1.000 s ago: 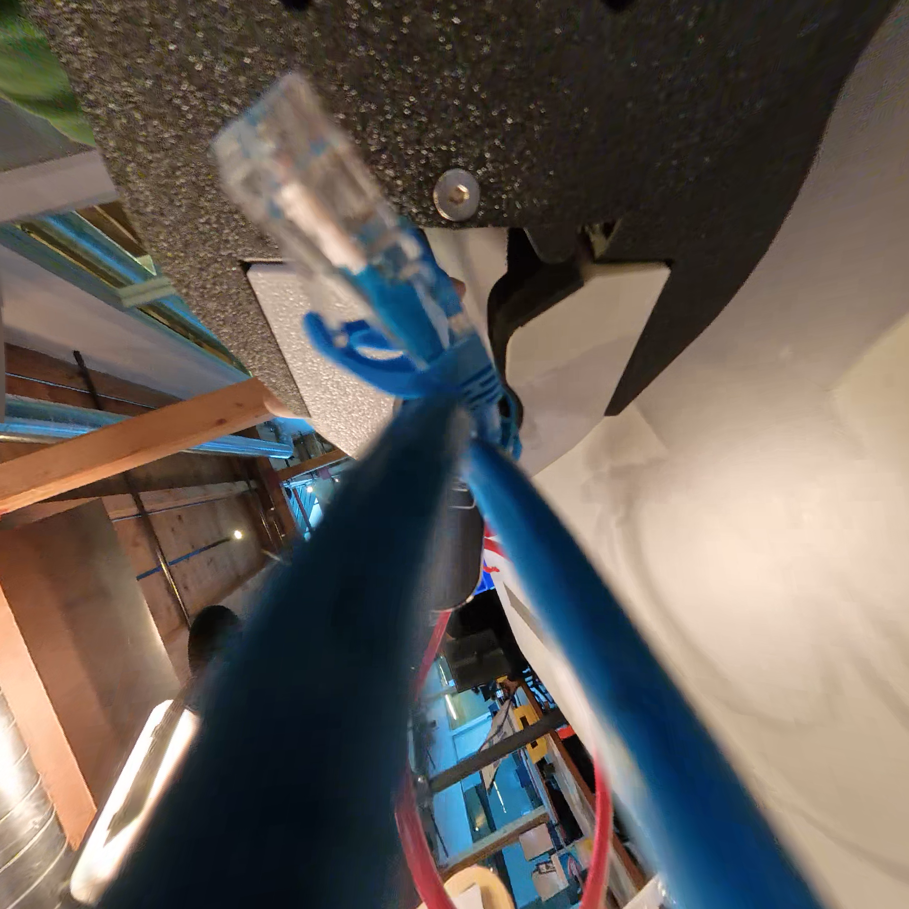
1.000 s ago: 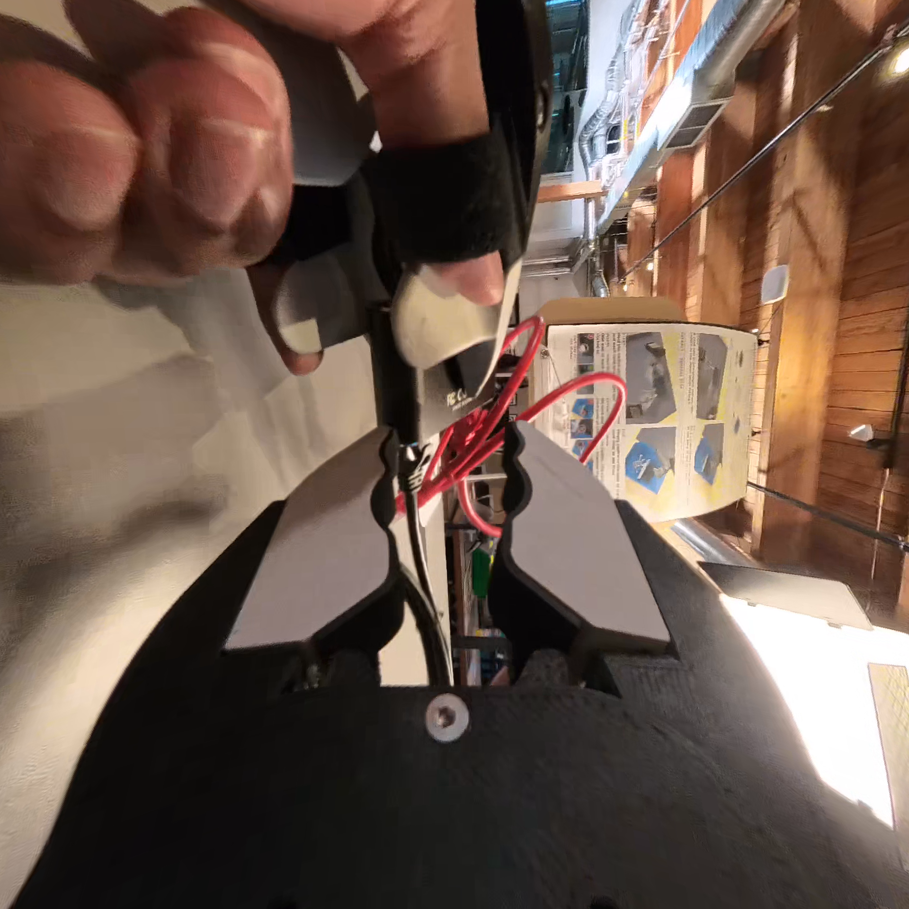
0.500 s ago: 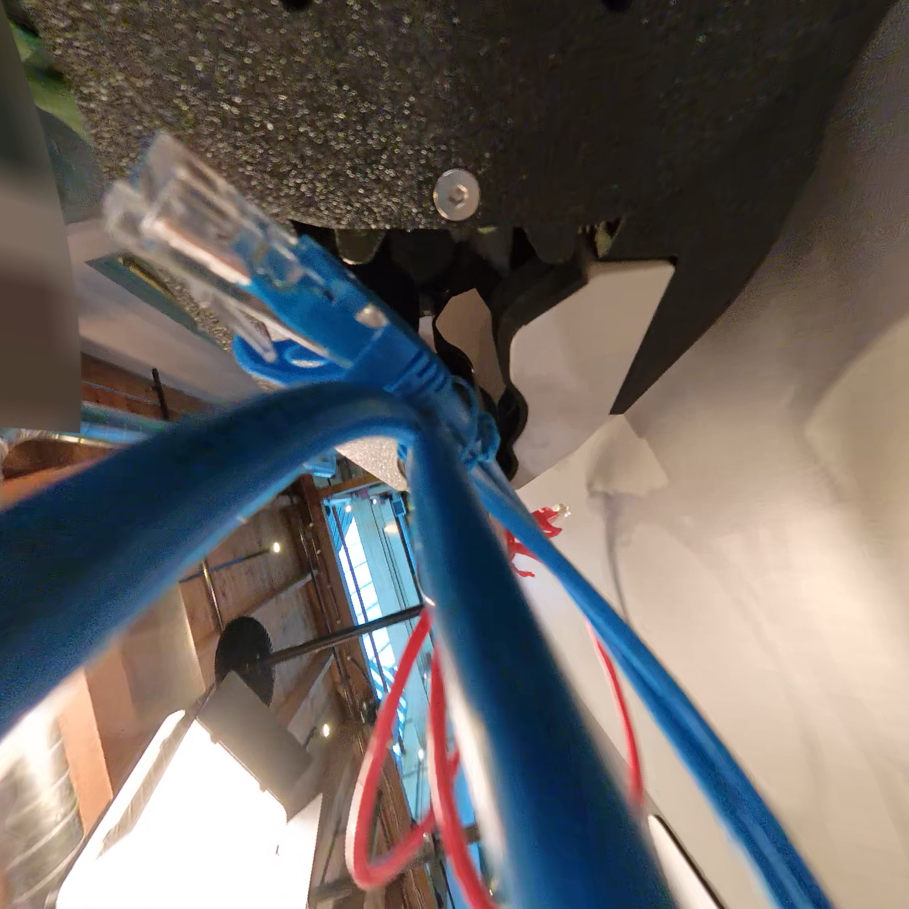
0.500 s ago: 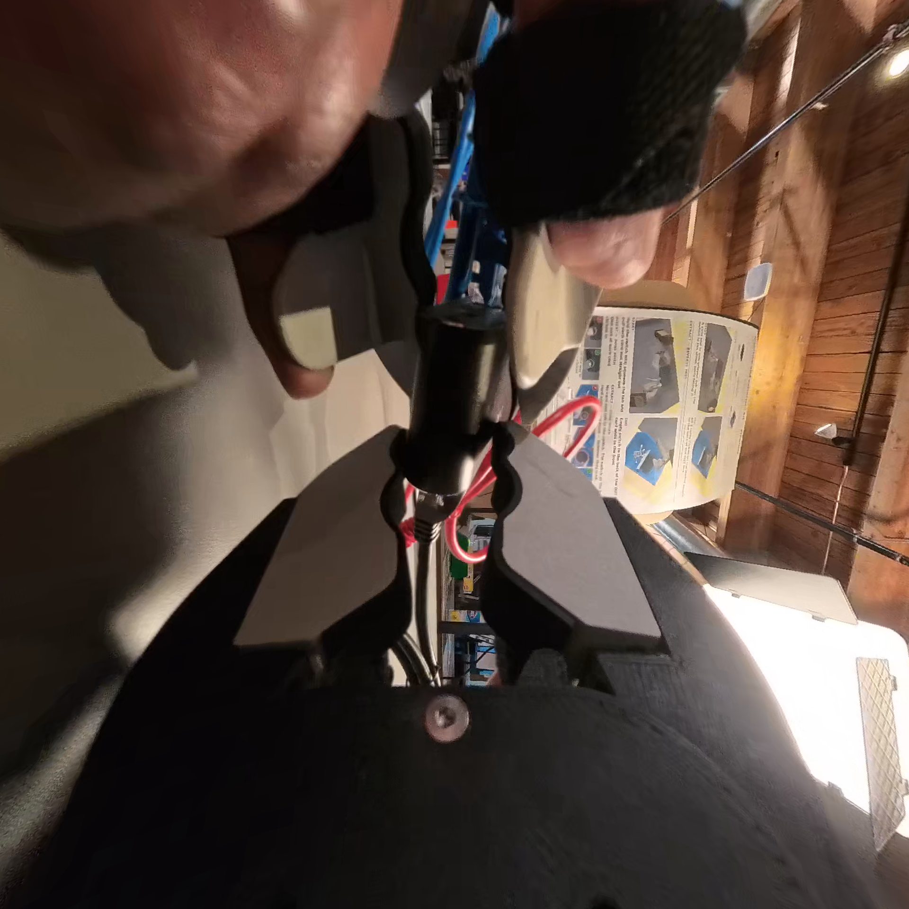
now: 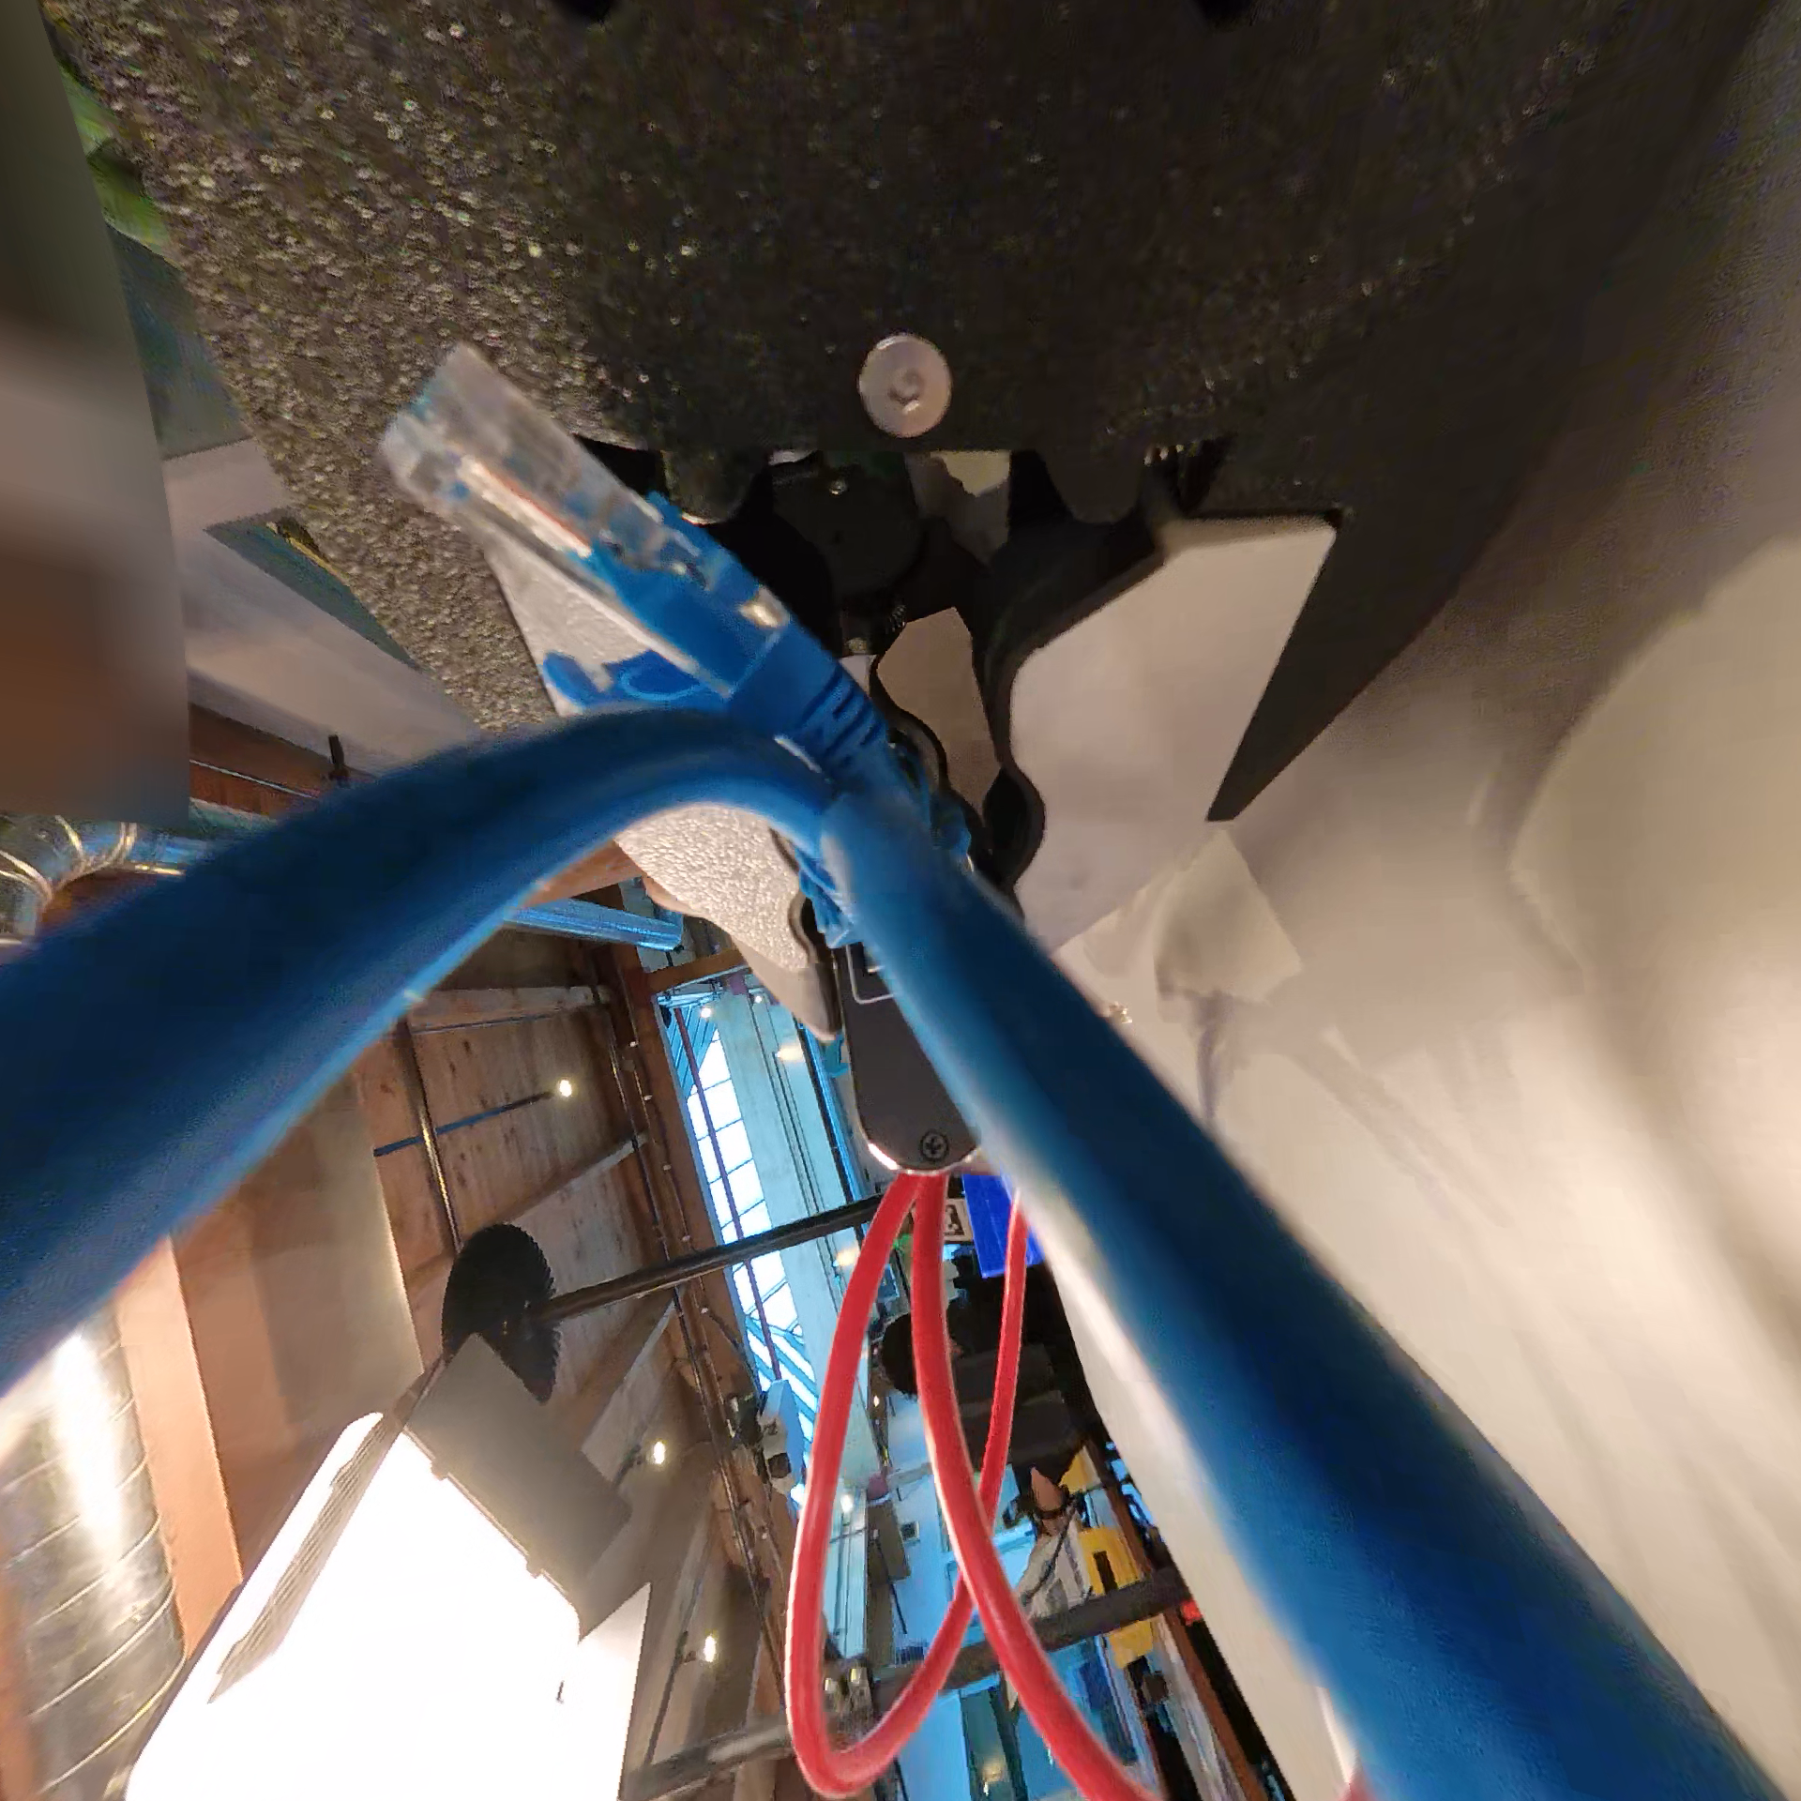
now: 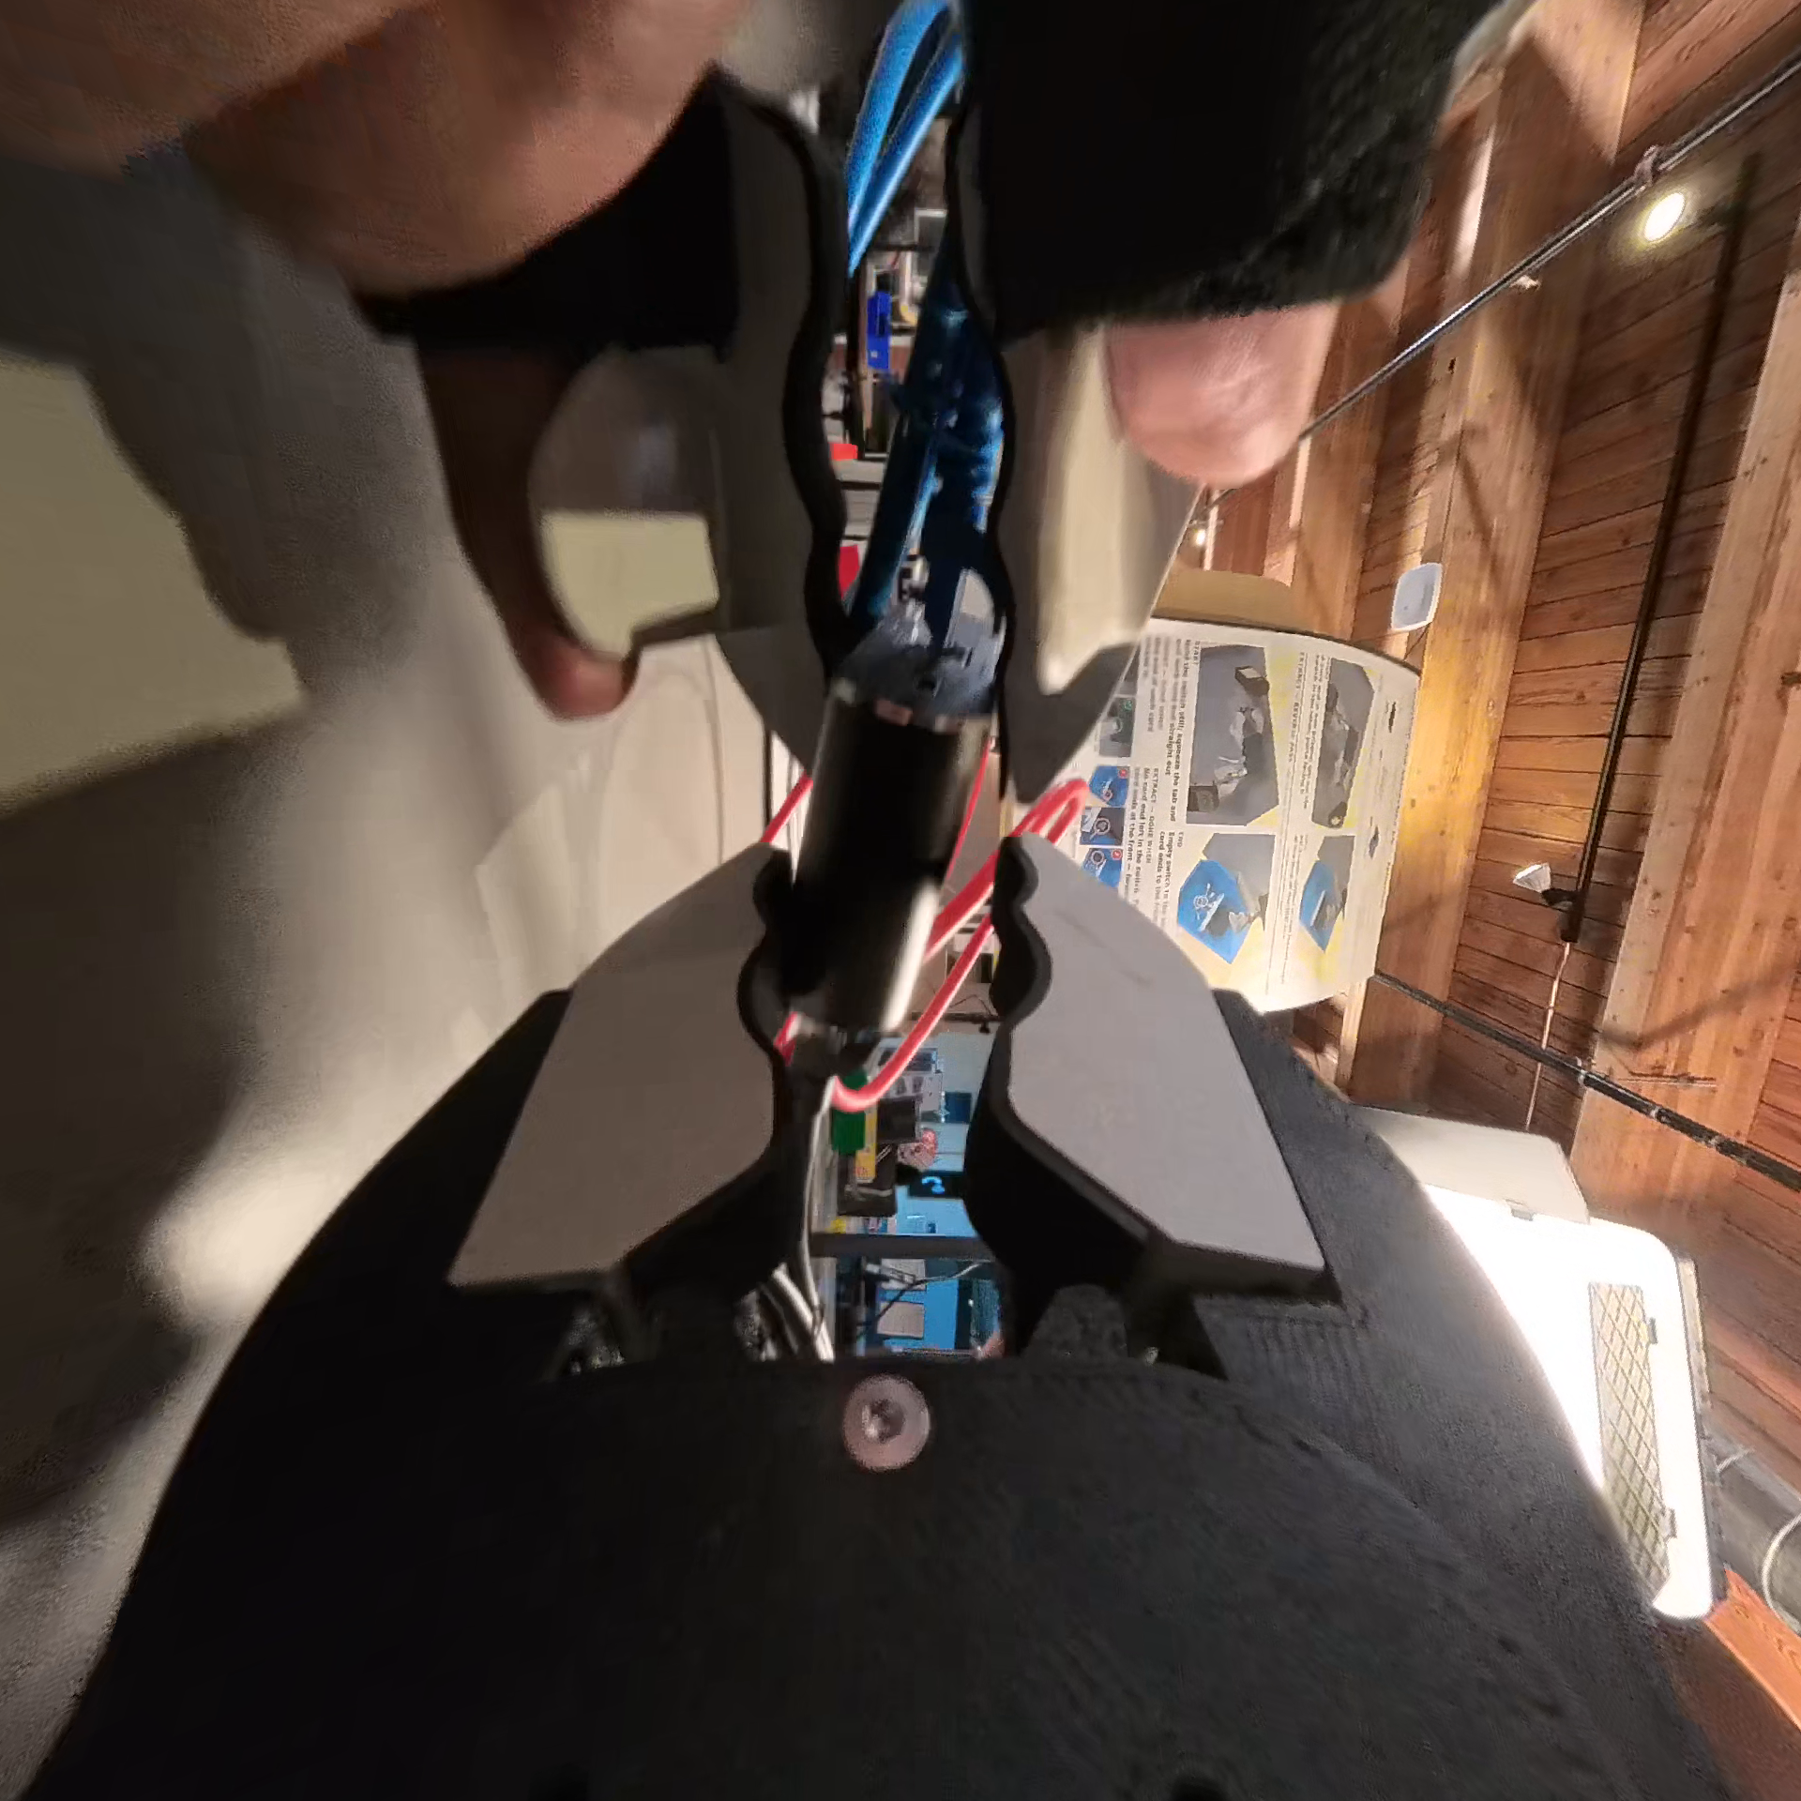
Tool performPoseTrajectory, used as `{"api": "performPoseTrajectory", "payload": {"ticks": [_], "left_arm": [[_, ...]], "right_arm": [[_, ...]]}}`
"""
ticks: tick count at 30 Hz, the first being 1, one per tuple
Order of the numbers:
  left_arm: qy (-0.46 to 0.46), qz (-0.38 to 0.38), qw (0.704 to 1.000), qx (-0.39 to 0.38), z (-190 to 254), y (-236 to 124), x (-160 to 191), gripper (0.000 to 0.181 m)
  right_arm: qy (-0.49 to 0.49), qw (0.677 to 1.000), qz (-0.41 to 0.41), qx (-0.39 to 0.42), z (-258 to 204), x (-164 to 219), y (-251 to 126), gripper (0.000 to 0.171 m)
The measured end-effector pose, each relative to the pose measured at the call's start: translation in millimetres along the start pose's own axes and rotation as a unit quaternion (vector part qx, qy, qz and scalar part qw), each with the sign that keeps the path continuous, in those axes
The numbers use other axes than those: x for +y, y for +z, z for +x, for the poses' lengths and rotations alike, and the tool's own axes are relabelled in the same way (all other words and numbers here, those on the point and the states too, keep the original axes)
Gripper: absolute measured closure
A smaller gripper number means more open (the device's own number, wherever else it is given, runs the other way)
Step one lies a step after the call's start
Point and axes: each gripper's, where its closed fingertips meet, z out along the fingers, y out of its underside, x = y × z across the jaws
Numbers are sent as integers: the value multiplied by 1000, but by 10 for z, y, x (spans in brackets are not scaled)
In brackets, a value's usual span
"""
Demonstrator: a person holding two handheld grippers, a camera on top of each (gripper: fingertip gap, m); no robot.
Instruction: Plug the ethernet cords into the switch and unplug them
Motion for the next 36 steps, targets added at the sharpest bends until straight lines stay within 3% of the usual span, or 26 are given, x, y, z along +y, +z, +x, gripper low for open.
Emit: {"api": "performPoseTrajectory", "payload": {"ticks": [3,5,10,14,18,22,25,29,32,36], "left_arm": [[-3,3,1000,7,25,16,30,151],[18,-14,1000,9,56,33,47,150],[114,-105,986,56,265,90,237,137],[219,-163,960,65,373,89,433,141],[230,-181,952,89,427,80,537,152],[243,-194,948,75,374,92,588,153],[256,-201,943,69,360,98,629,154],[268,-208,939,62,336,109,667,155],[274,-207,937,58,329,114,672,156],[276,-204,937,58,339,119,681,157]], "right_arm": [[13,1000,-9,-1,19,-9,1,131],[13,1000,-8,-6,5,19,-21,142],[40,999,-28,-3,120,242,-51,145],[39,997,-51,39,362,569,-104,146],[44,991,-96,82,732,997,-250,145],[49,976,-188,100,1184,1756,-634,144],[32,951,-288,104,1518,2503,-1090,144],[39,892,-446,66,1647,3488,-1709,144],[50,845,-532,16,1435,3980,-1965,144],[104,796,-584,-117,732,4230,-1970,144]]}}
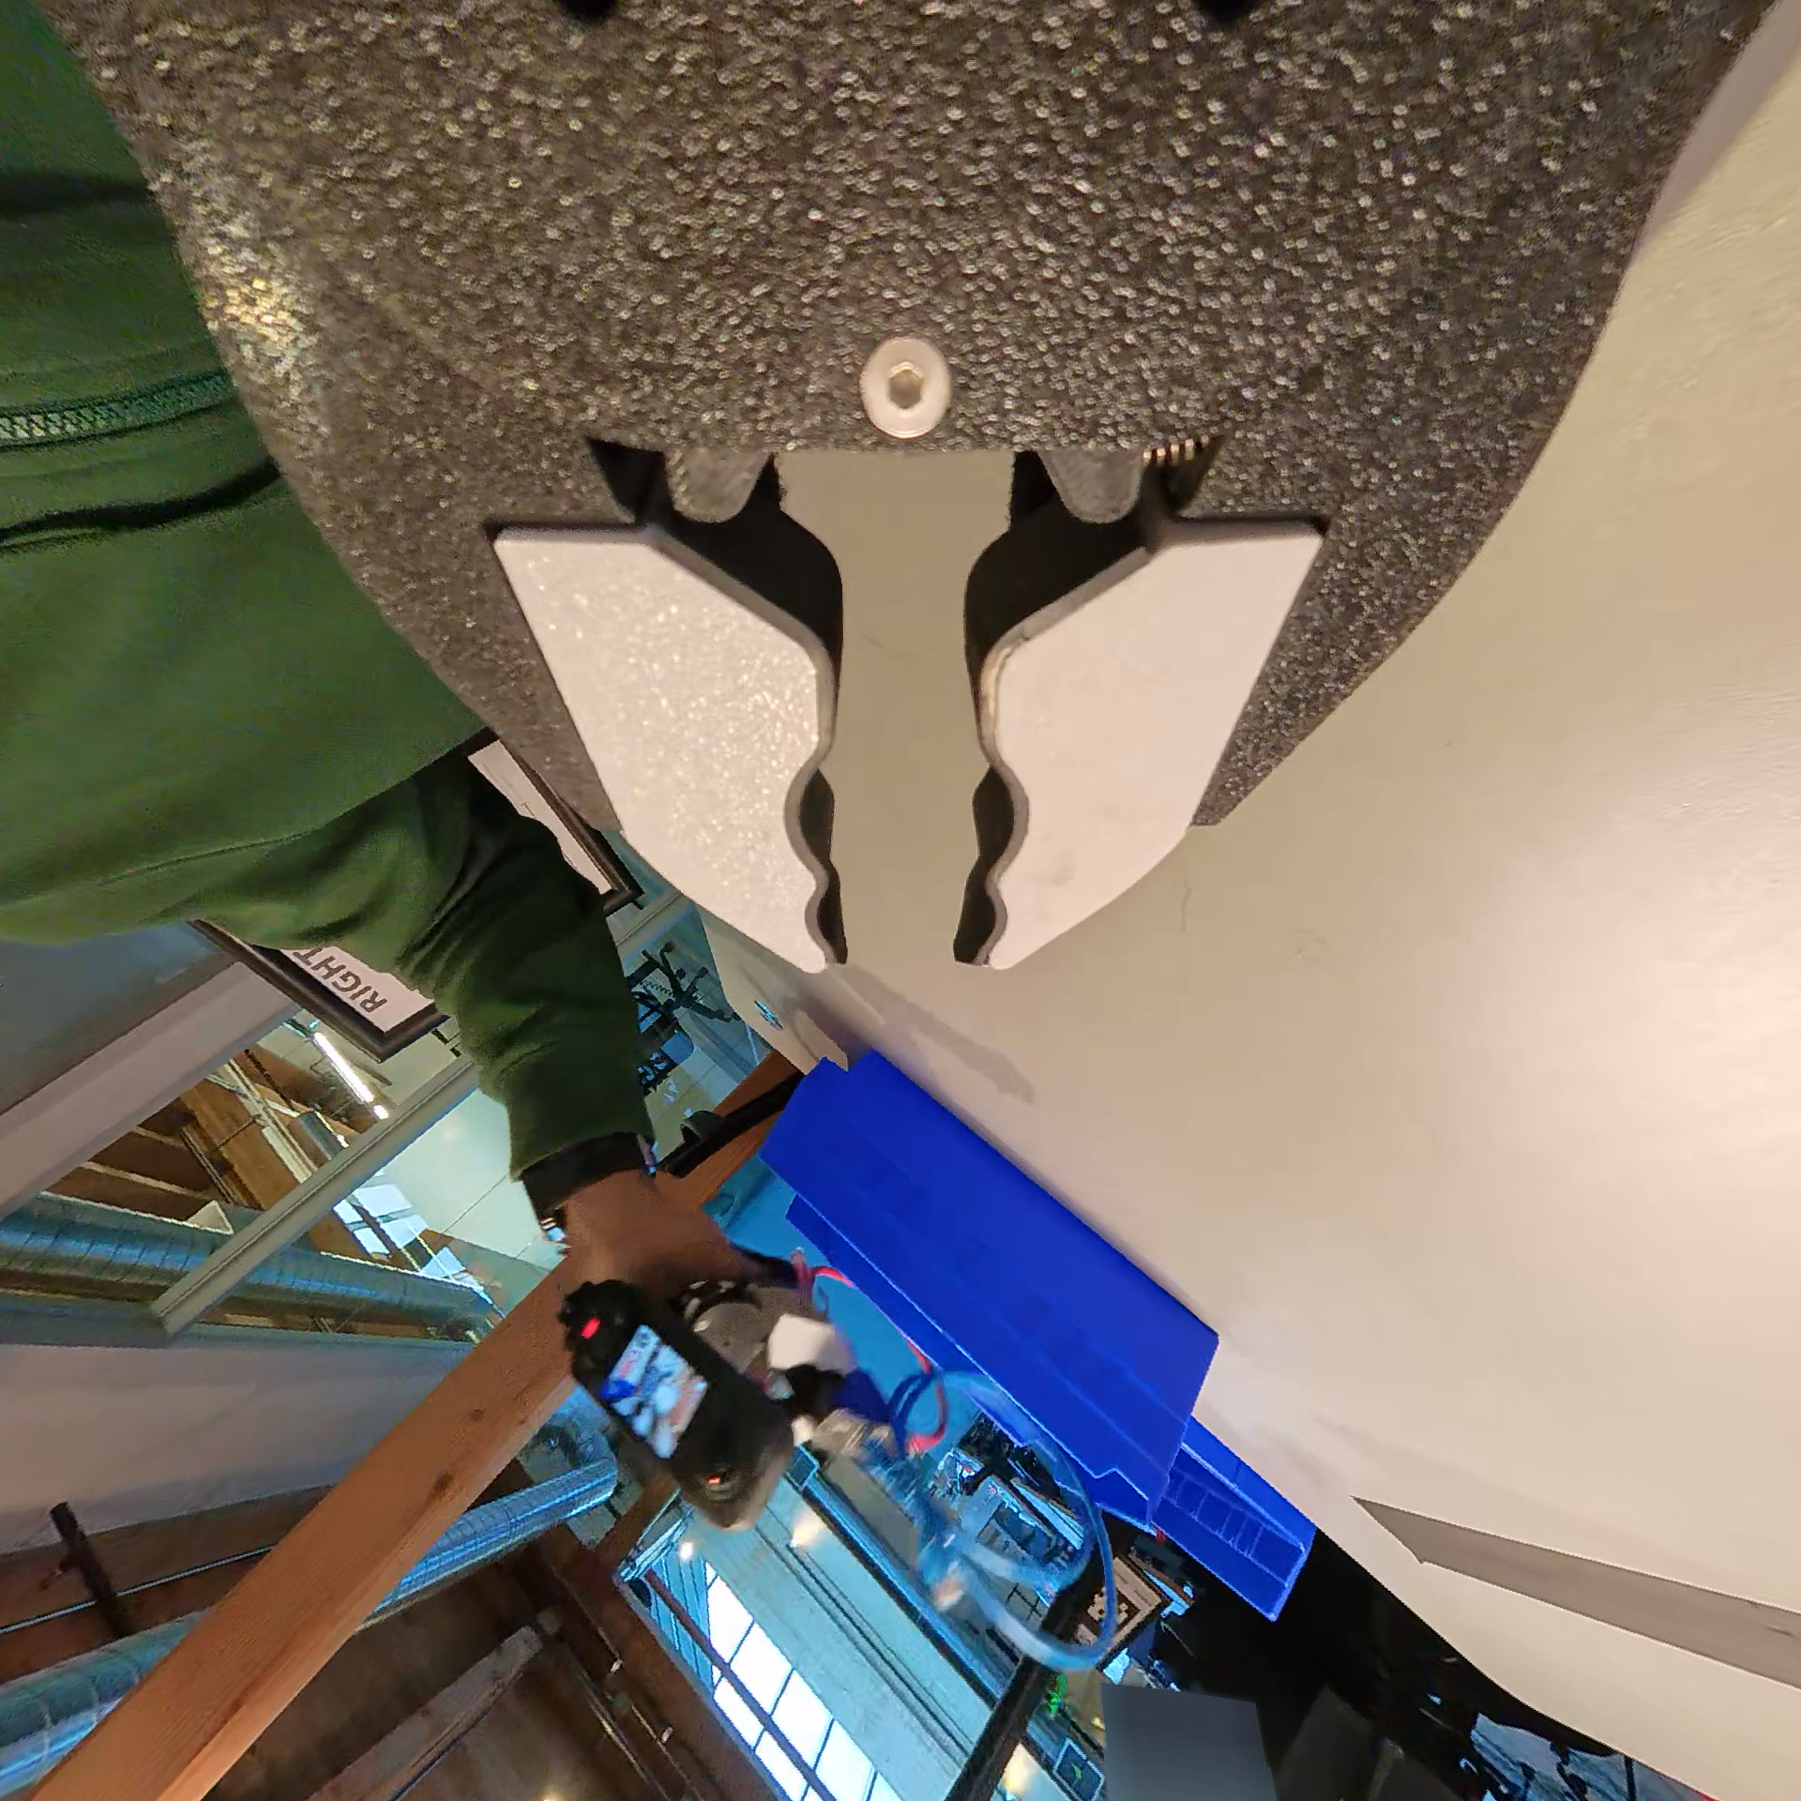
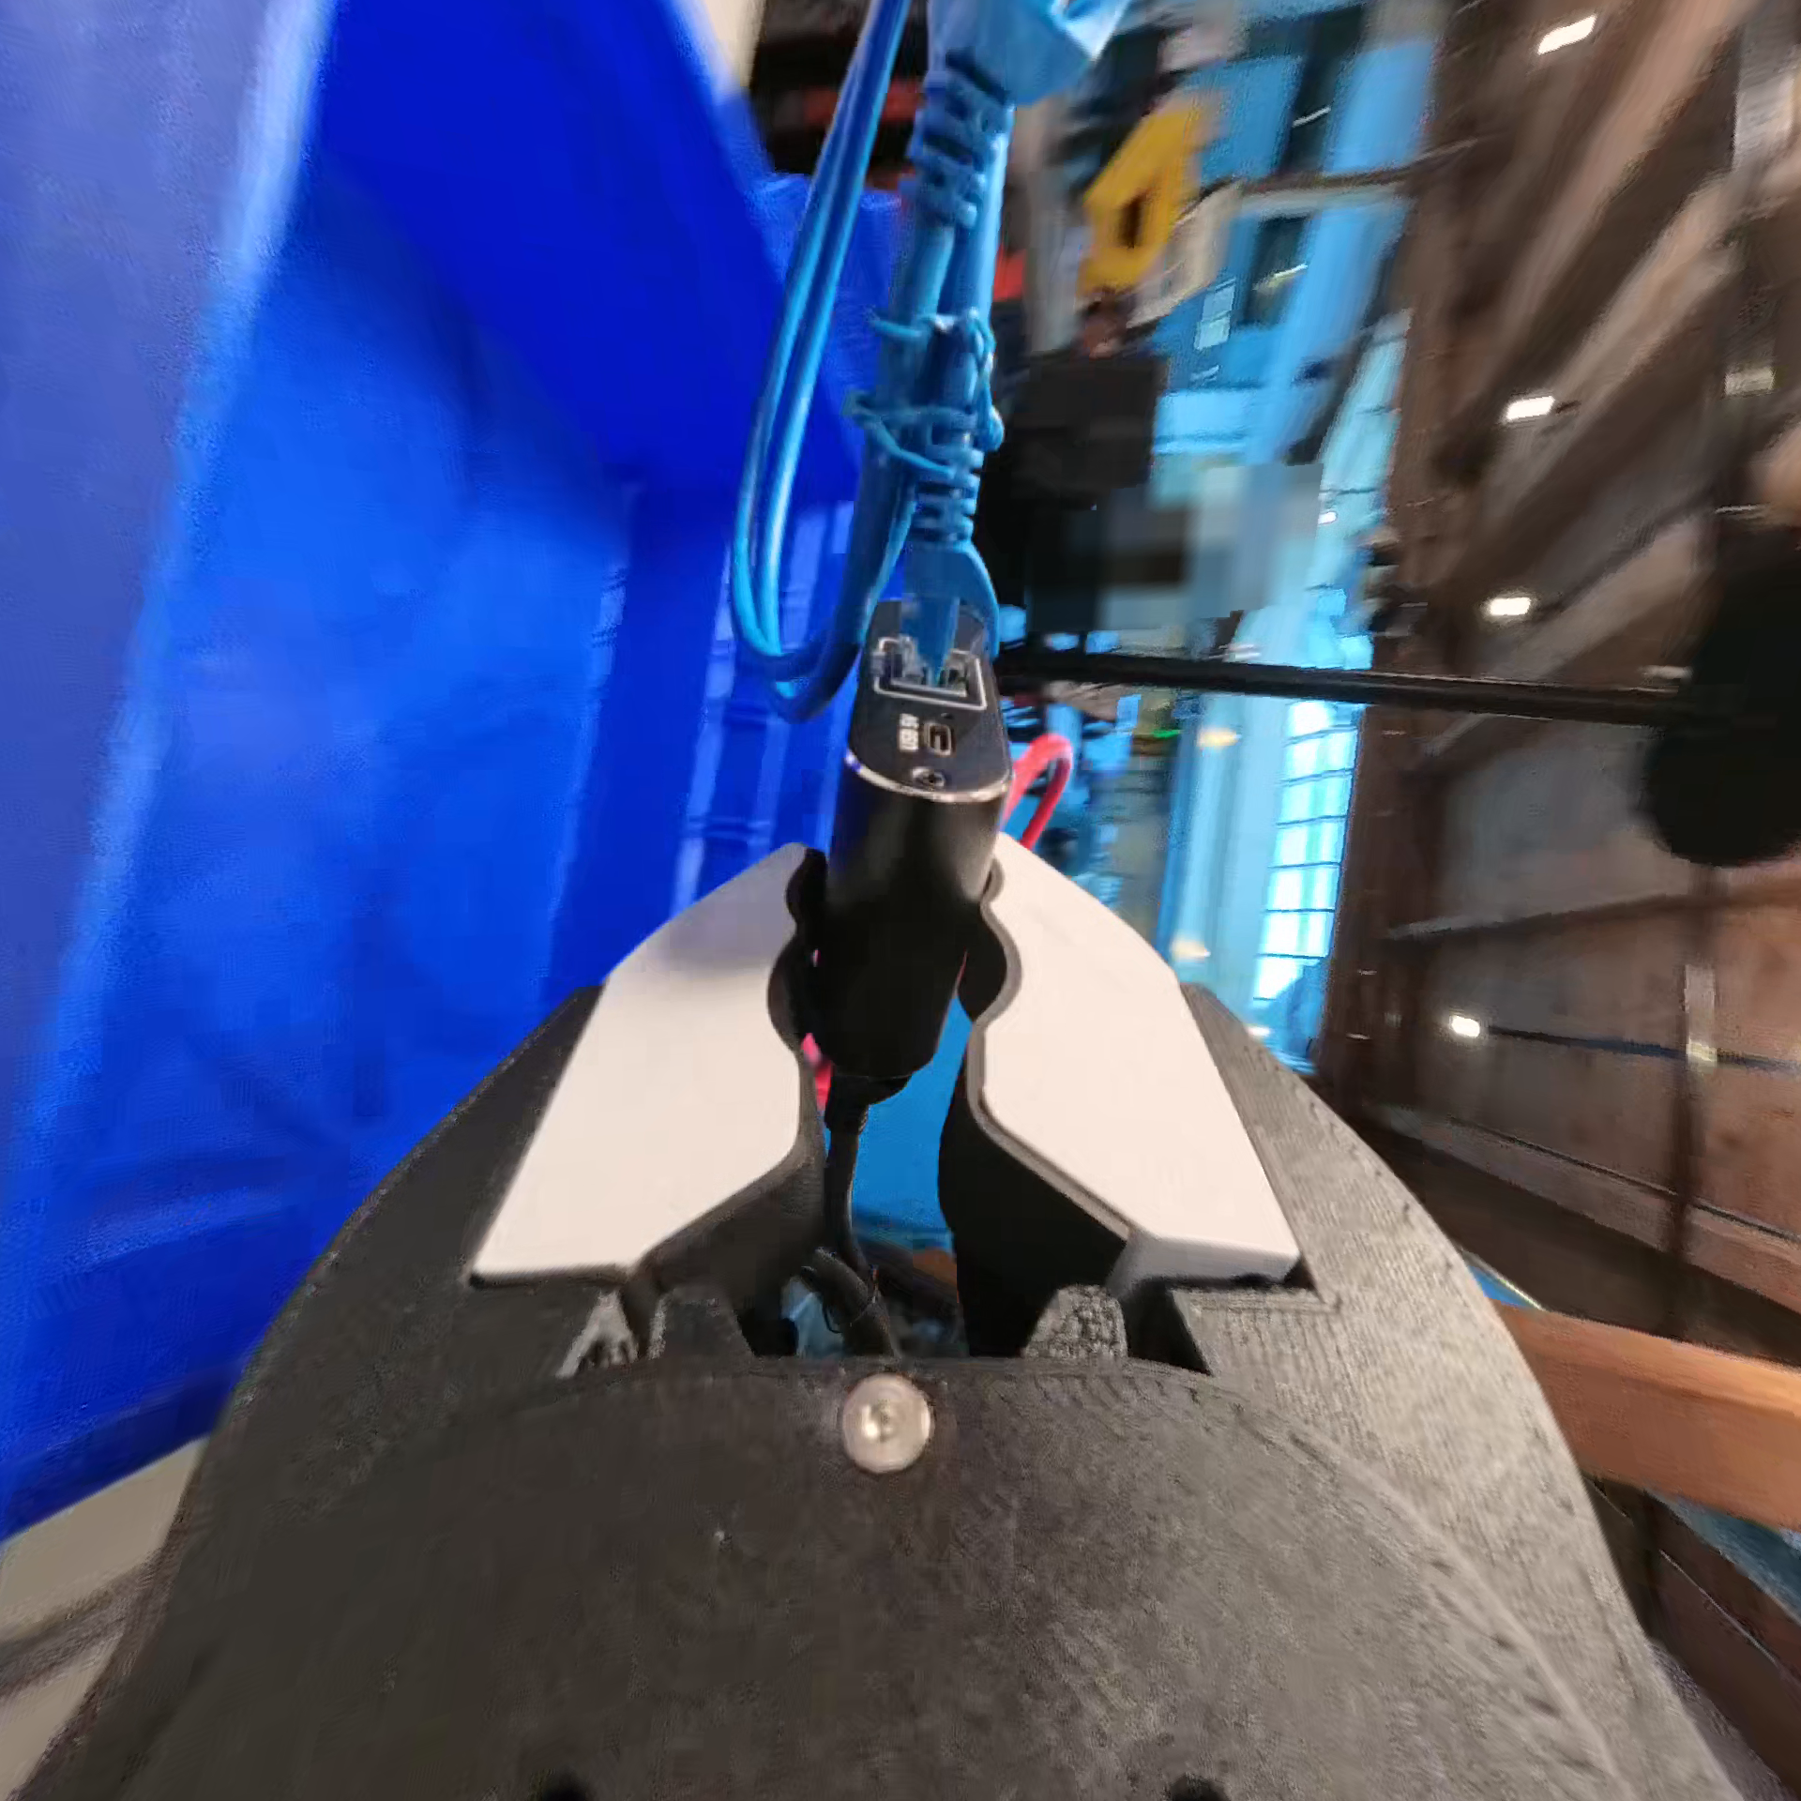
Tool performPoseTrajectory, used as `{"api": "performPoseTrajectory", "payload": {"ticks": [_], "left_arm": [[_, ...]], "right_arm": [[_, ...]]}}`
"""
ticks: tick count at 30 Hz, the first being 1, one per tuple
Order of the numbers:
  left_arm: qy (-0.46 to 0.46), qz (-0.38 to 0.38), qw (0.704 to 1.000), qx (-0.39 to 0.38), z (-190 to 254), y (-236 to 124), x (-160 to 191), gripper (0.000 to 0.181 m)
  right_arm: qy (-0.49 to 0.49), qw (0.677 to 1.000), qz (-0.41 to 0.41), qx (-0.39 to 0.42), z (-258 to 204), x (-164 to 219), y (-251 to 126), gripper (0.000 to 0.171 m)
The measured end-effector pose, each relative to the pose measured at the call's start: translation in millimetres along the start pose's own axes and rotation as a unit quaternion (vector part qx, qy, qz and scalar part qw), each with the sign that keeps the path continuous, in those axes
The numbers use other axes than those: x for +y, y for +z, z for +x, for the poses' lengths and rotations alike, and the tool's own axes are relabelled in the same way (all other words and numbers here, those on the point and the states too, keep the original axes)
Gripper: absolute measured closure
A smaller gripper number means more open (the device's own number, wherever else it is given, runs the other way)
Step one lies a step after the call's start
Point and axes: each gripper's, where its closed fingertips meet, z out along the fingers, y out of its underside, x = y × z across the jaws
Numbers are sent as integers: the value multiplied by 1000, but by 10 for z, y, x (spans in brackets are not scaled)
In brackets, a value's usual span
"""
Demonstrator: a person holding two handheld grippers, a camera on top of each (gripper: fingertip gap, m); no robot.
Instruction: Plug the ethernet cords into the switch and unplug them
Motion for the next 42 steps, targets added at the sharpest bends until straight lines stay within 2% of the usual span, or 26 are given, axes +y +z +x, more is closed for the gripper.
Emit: {"api": "performPoseTrajectory", "payload": {"ticks": [3,5,9,12,17,21,25,29,32,35,37,40,42], "left_arm": [[2,-2,1000,2,19,15,17,157],[5,-5,1000,2,28,21,29,157],[5,-3,1000,4,30,16,25,157],[4,1,1000,8,34,9,13,157],[21,-2,1000,18,76,23,26,157],[55,3,998,17,124,33,17,157],[104,21,993,-47,76,-46,-69,157],[145,60,979,-129,104,-305,-211,153],[166,75,959,-215,109,-616,-180,135],[187,92,923,-323,83,-1065,-56,121],[187,104,896,-389,72,-1434,36,113],[191,110,854,-472,154,-2038,128,116],[207,115,806,-543,279,-2511,103,117]], "right_arm": [[14,991,-4,-134,-517,-113,165,144],[73,970,14,-232,-743,-218,187,143],[191,884,65,-421,-976,-408,80,130],[258,840,95,-468,-903,-447,71,114],[323,820,179,-437,-474,-473,-111,110],[336,810,230,-422,-258,-455,-456,101],[342,805,265,-407,-316,-368,-886,94],[348,806,278,-391,-566,-241,-1204,88],[345,805,283,-392,-769,-173,-1338,83],[347,803,284,-394,-901,-153,-1367,81],[339,818,275,-376,-988,-163,-1316,79],[315,846,257,-346,-1089,-192,-1248,77],[320,850,260,-328,-1056,-233,-1226,78]]}}
